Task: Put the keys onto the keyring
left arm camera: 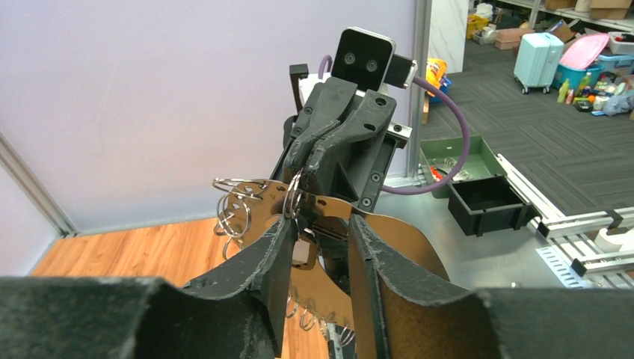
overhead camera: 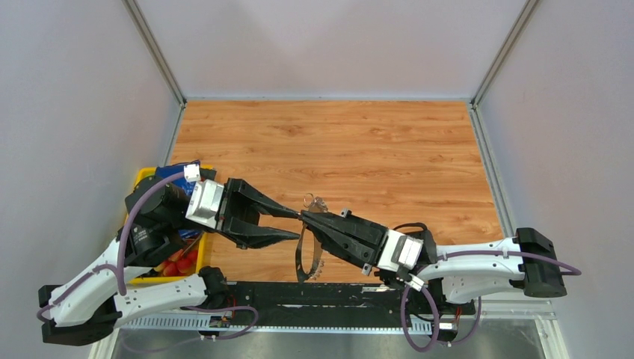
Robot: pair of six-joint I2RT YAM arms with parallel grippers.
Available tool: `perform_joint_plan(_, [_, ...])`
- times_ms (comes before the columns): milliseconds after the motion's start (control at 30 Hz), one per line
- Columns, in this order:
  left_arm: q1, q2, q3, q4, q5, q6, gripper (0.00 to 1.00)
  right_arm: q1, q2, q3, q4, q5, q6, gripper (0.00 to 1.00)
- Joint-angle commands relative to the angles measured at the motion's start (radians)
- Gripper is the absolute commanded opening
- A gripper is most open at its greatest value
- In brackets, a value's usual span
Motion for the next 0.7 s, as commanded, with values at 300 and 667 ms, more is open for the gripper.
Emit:
perform_joint_plan(300, [-0.005, -0.062, -0.014, -0.012, -0.070, 0.000, 0.51, -0.008, -0.072, -0.008, -0.120, -0.016, 0.068, 0.00])
perform_joint_plan(667, [-0.005, -0.067, -0.014, 0.025, -0.120, 0.002, 0.52, -0.008, -0.077, -0.008, -0.138, -0.039, 0.092, 0.00])
